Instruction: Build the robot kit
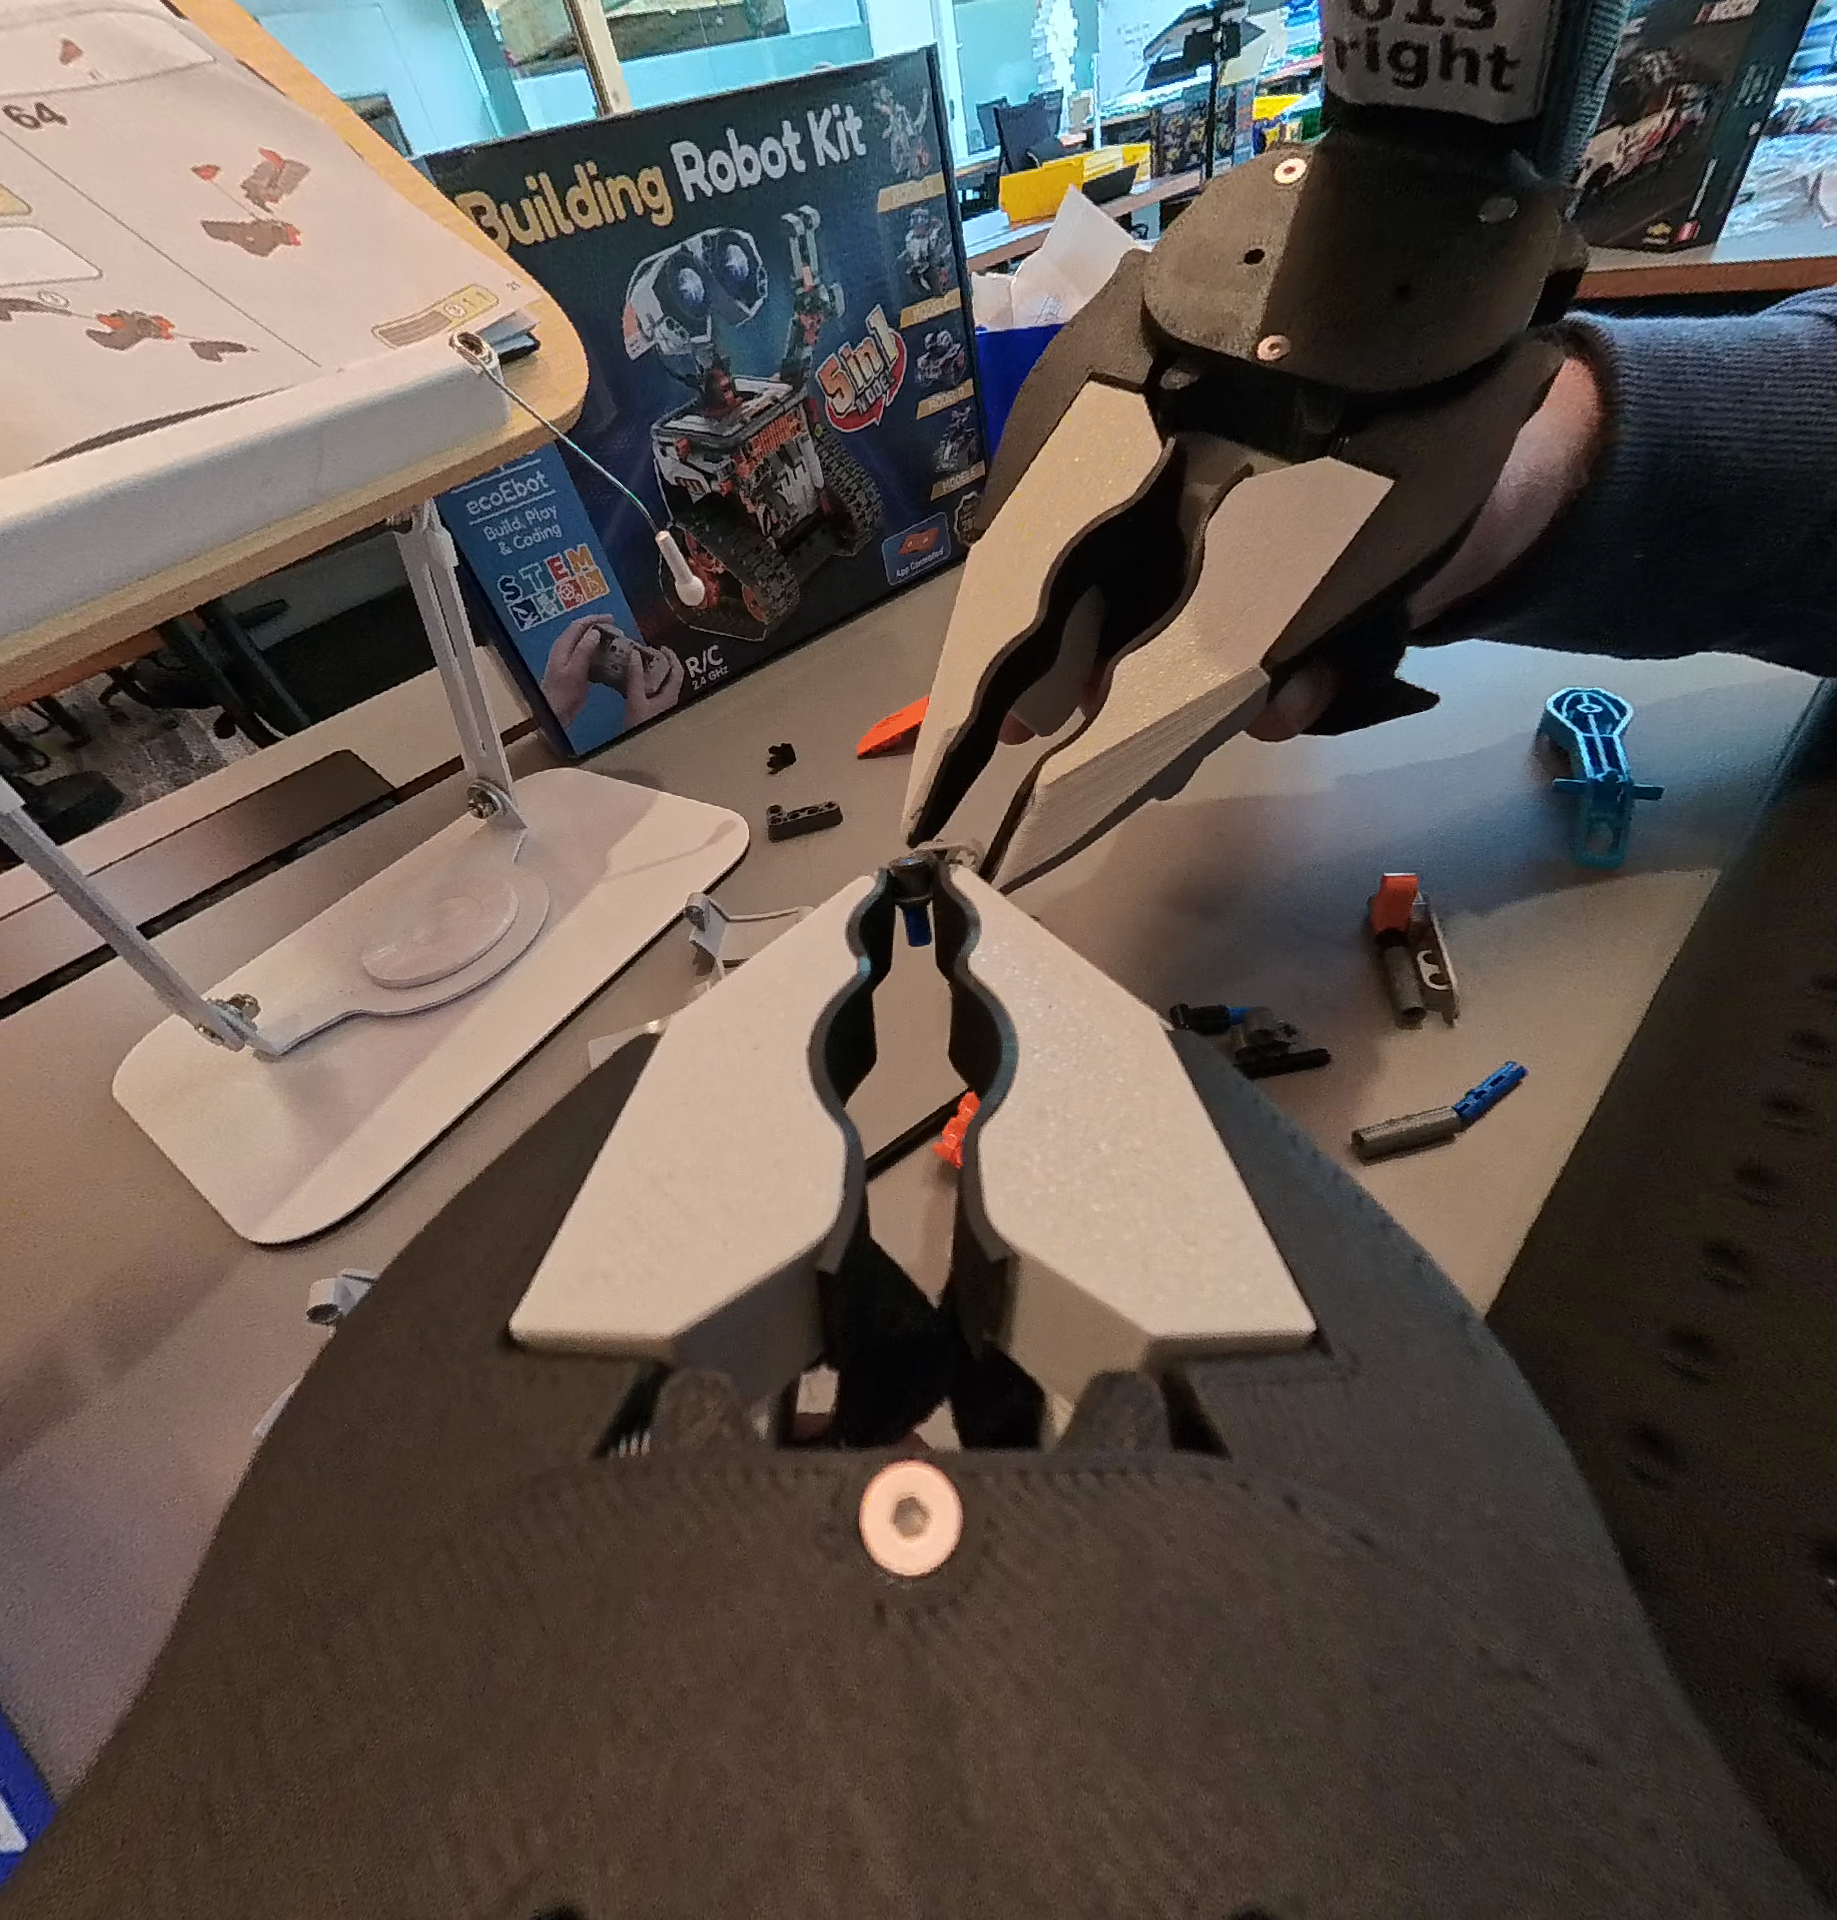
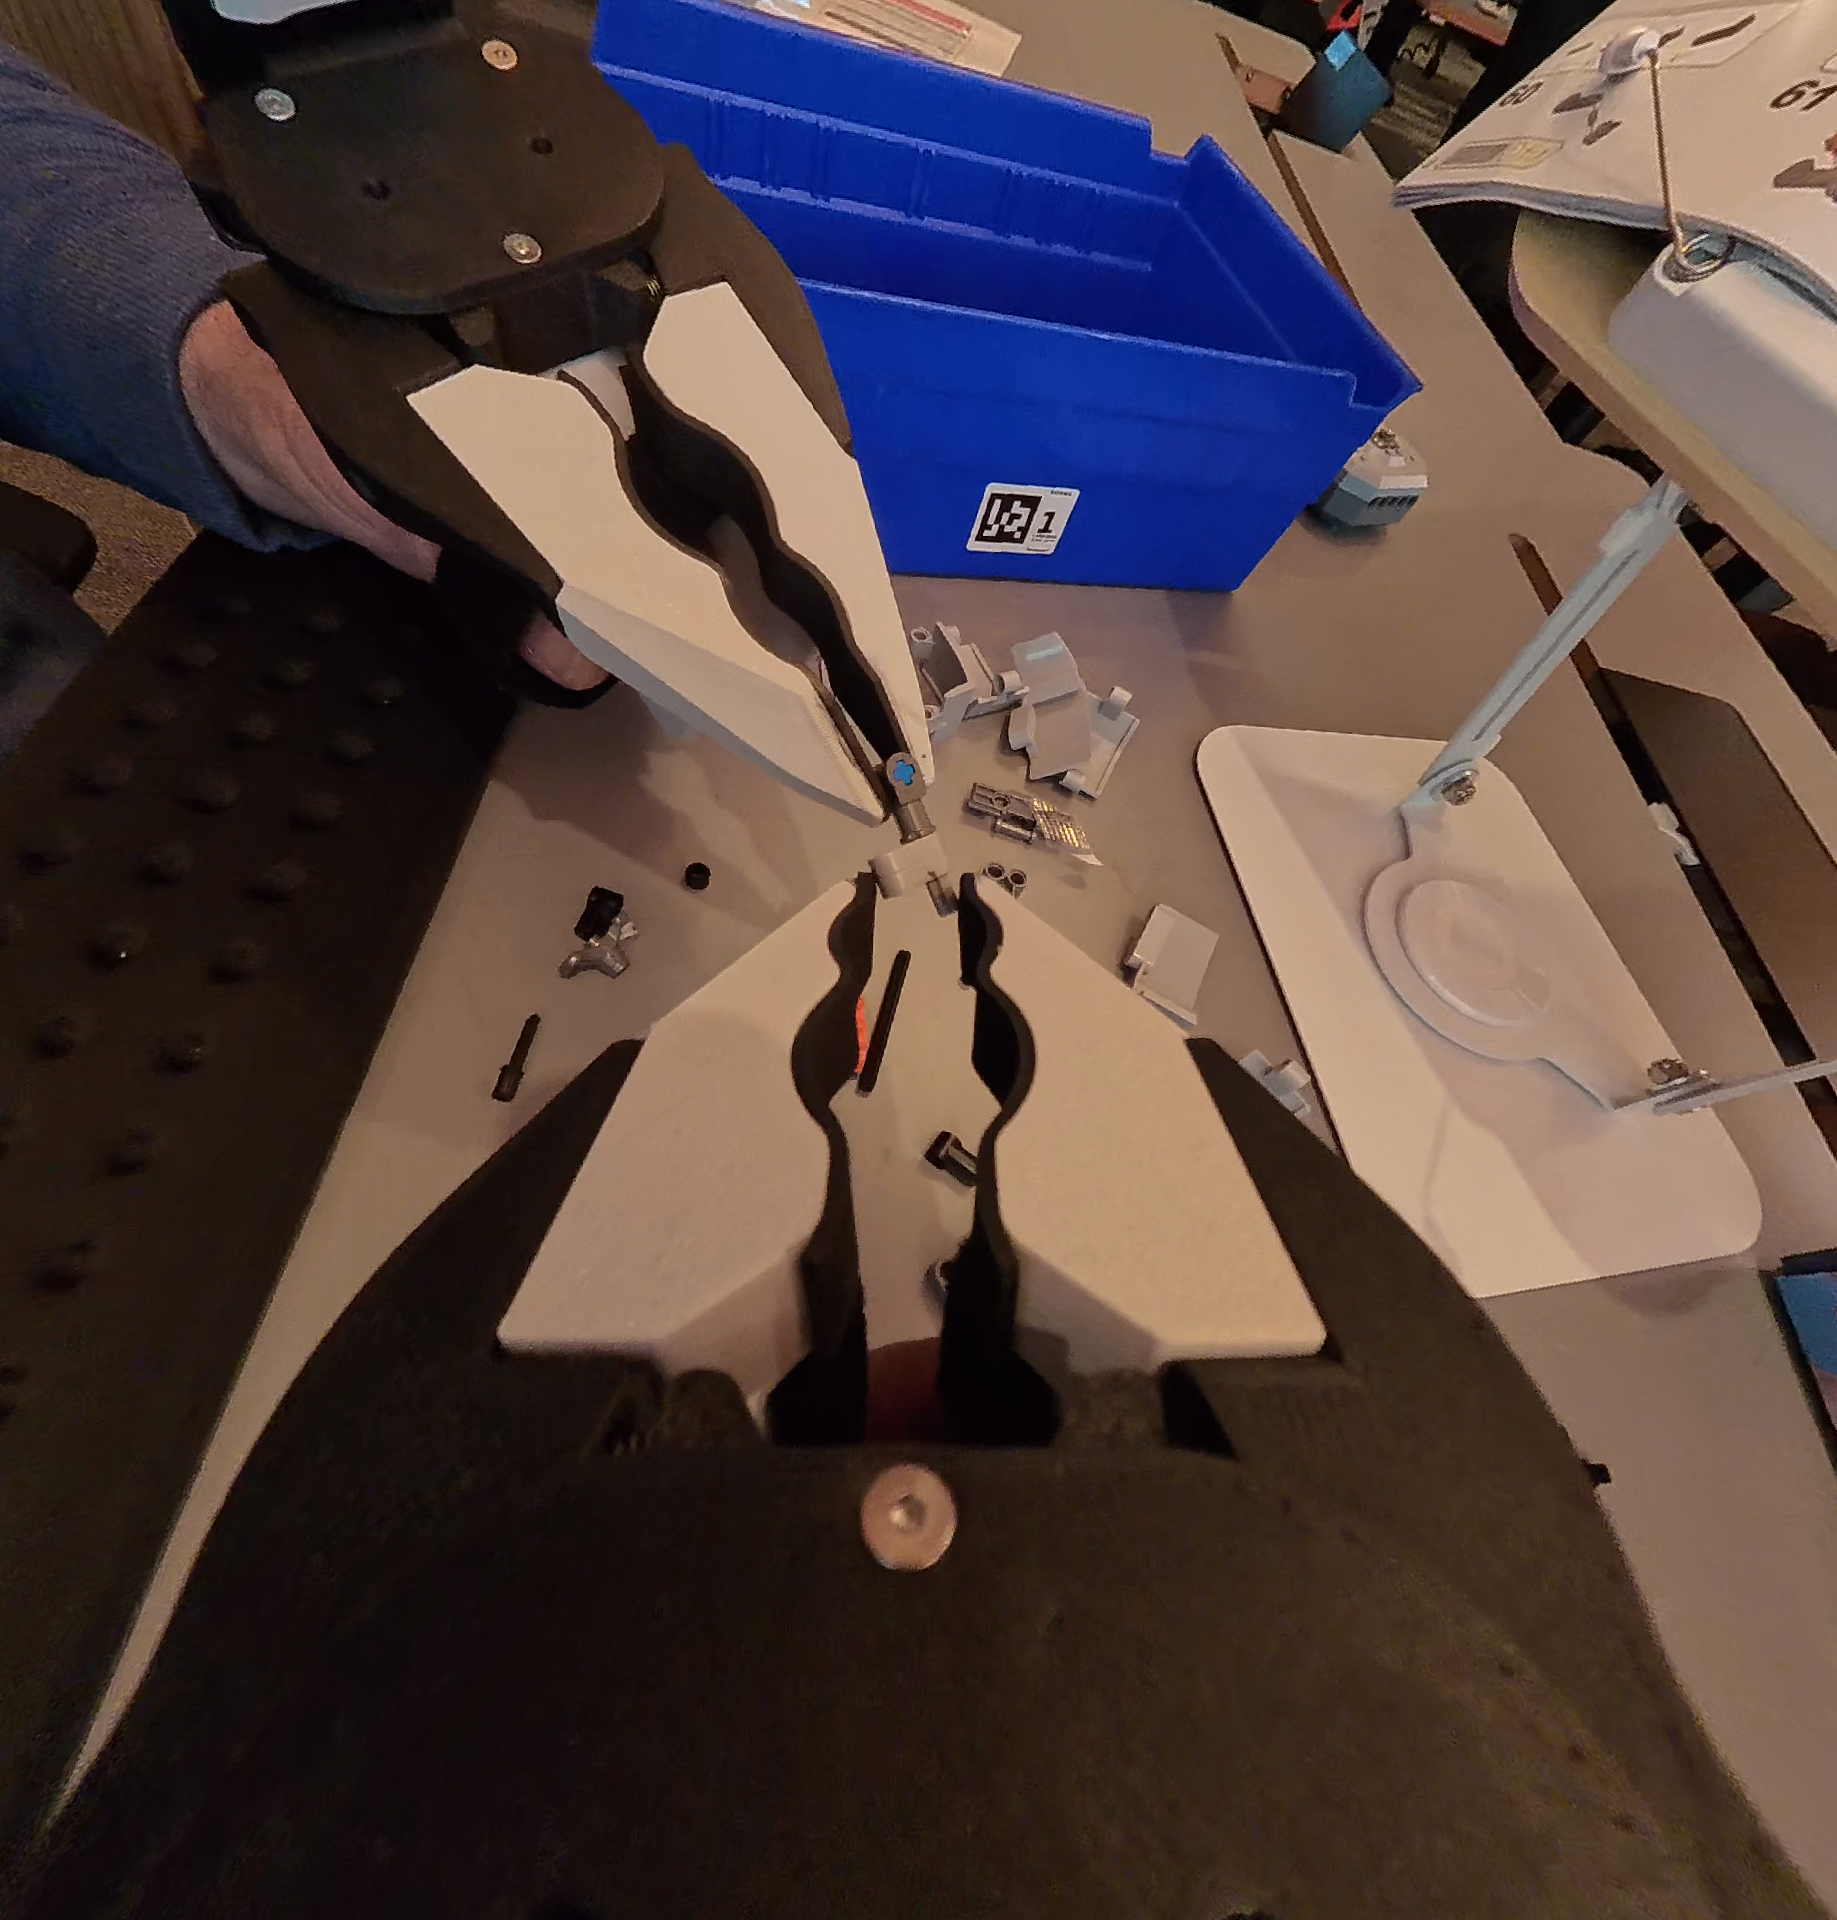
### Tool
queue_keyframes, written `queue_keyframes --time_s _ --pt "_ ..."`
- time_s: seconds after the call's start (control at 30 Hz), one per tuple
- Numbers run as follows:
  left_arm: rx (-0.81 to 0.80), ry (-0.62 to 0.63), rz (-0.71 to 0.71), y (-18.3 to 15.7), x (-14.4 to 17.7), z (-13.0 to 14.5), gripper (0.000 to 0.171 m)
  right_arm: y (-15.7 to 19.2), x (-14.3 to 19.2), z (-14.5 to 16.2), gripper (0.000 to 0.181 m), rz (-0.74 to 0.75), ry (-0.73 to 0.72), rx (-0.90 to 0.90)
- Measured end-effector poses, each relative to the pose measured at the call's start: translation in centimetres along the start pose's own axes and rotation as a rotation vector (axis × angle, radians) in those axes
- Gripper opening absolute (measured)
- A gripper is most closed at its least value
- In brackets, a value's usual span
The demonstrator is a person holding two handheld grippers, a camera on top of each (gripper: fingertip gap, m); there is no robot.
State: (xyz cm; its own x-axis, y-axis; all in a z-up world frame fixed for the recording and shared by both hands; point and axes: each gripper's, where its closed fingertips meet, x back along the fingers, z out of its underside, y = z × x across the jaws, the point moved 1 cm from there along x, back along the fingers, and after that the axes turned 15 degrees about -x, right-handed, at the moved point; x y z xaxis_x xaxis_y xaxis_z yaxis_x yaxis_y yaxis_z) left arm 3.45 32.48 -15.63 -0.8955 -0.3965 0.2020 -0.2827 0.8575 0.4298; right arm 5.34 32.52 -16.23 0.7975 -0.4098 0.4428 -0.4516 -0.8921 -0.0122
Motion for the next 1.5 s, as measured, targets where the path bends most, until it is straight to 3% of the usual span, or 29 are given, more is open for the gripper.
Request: queue_keyframes --time_s 0.33,0.63,0.97,1.5 --pt "-0.009 0.022 -0.006 -0.05 -0.19 0.33 0.006 0.11 0.1 -0.63 0.015 0.002 -0.014 -0.042" --pt "-0.011 0.017 0.0 -0.18 -0.22 0.2 0.006 -0.05 -0.19 -0.66 0.002 0.037 -0.015 -0.035" --pt "0.002 0.017 -0.004 0.0 -0.22 0.27 0.006 -0.48 0.27 -0.62 0.019 0.038 -0.009 -0.054" --pt "0.011 0.019 0.005 -0.06 -0.35 0.38 0.006 -0.2 -0.31 0.14 0.013 0.045 0.03 -0.024"
